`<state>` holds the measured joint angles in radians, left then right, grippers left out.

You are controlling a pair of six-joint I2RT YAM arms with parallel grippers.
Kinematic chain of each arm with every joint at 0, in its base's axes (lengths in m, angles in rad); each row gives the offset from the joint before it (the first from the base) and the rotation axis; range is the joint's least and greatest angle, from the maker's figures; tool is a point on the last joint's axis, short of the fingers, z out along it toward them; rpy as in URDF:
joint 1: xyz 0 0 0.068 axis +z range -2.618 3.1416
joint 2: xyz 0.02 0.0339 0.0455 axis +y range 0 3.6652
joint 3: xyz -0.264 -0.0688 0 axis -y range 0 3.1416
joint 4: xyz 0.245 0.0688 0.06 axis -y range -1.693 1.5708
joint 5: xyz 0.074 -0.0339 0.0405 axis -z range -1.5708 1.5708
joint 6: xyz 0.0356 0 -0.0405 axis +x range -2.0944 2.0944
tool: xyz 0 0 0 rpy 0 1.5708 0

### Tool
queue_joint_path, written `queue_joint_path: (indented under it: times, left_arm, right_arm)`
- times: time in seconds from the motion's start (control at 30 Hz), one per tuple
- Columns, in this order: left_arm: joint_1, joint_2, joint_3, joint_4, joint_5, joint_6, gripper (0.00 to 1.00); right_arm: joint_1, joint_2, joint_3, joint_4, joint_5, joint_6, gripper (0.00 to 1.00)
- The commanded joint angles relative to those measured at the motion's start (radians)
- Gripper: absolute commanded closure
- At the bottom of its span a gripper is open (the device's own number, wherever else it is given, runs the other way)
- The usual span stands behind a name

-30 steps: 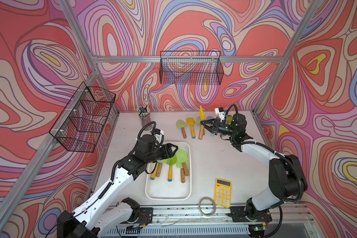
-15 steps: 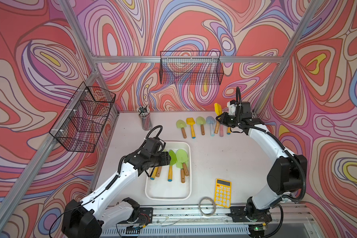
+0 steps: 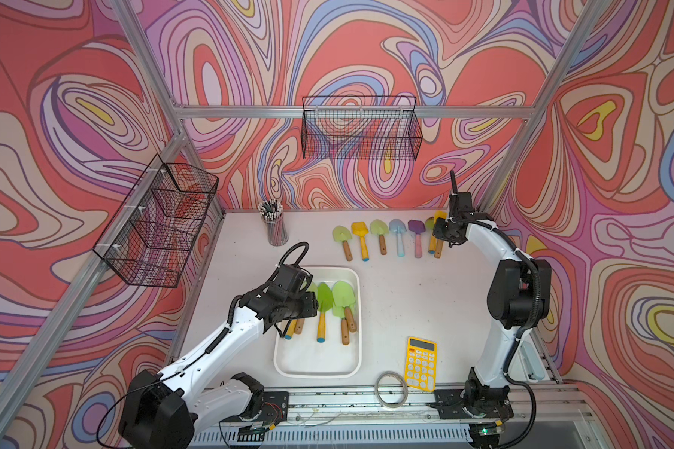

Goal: Take the shovel out of the storage box
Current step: Place the shovel at the corner of the board.

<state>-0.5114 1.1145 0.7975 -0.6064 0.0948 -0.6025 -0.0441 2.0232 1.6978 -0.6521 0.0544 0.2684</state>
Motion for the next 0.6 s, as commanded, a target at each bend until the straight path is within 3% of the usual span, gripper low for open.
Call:
queue_joint_path:
  times: [0.0,0.1,0.3,0.57]
  left_arm:
    - [0.002,-0.026,-0.018,-0.027,-0.018,0.003,0.42]
    - [0.002,-0.049,-0.025,-0.038,-0.01,0.0,0.42]
    - [0.001,-0.095,-0.048,-0.066,-0.029,-0.019,0.42]
    - [0.002,-0.133,-0.072,-0.078,-0.007,-0.042,0.42]
  right_arm:
    - [-0.045,0.082,0.092,-0.03,0.037,-0.02,0.88]
    - [-0.081,0.157,0.155,-0.044,0.005,-0.01,0.88]
    - [-0.092,0.327,0.334,-0.114,0.053,-0.033,0.88]
    - [-0.1,0.448,0.451,-0.13,0.059,-0.036,0.87]
